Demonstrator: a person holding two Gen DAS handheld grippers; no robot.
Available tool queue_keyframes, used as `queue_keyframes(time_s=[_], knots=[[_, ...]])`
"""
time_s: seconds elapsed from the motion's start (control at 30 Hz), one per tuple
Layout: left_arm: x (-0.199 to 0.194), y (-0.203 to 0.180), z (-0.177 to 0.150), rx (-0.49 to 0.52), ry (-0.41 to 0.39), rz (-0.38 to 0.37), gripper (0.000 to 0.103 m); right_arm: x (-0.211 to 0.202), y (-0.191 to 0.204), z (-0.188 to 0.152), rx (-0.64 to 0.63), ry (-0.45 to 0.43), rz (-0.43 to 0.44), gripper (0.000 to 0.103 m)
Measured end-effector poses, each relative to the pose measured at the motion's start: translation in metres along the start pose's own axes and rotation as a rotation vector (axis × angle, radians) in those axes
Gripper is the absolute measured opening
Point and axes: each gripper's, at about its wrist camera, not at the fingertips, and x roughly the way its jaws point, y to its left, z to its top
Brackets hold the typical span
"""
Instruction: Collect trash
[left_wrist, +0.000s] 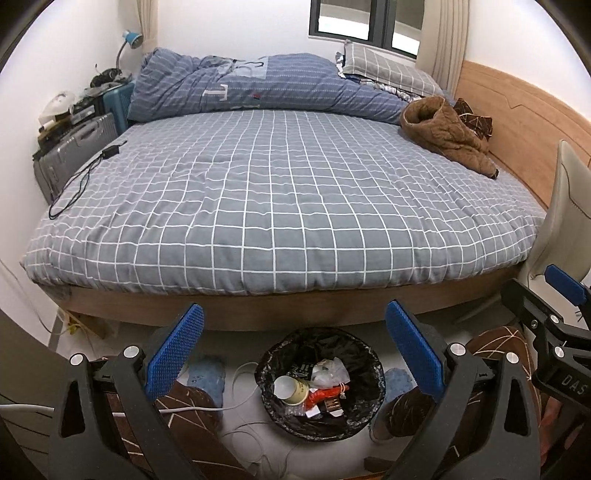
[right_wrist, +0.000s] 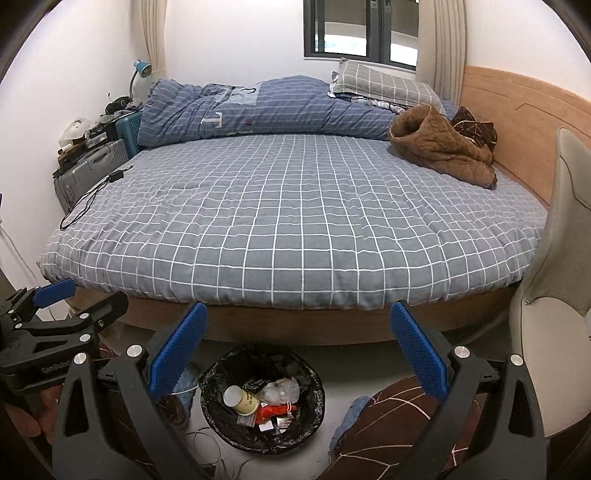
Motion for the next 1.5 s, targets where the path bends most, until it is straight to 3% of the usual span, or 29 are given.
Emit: queue_keyframes(time_s=[1.5], knots=[[0.0, 0.002, -0.004, 0.01, 0.02, 0.05, 0.097, 0.013, 0.006, -0.005, -0.024, 0.031, 0.005, 0.095]])
